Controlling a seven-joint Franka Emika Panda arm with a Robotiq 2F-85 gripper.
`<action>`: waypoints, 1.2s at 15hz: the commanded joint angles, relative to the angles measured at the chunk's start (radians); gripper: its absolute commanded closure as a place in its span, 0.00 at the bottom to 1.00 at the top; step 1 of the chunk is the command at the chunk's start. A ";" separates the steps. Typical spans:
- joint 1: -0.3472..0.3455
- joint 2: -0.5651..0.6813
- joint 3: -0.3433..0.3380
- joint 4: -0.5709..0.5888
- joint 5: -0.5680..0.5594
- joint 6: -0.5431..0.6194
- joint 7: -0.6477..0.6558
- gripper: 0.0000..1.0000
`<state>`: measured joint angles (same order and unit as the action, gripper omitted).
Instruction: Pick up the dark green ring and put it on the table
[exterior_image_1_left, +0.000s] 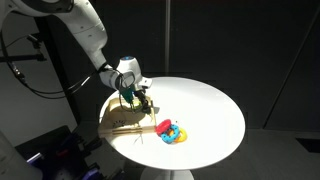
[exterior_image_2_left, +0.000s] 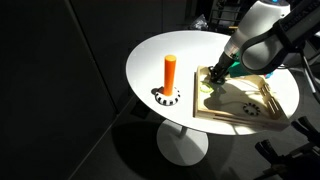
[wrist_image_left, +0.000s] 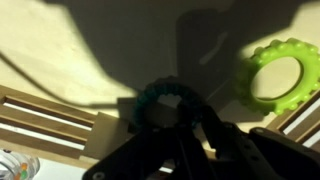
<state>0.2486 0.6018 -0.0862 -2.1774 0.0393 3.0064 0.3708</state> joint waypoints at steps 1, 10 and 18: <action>0.021 -0.002 -0.024 0.015 0.016 -0.021 -0.005 0.99; 0.031 -0.078 -0.041 -0.003 0.016 -0.030 0.000 0.95; 0.035 -0.179 -0.079 -0.011 -0.004 -0.030 0.018 0.95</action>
<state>0.2642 0.4673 -0.1250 -2.1740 0.0399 3.0026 0.3721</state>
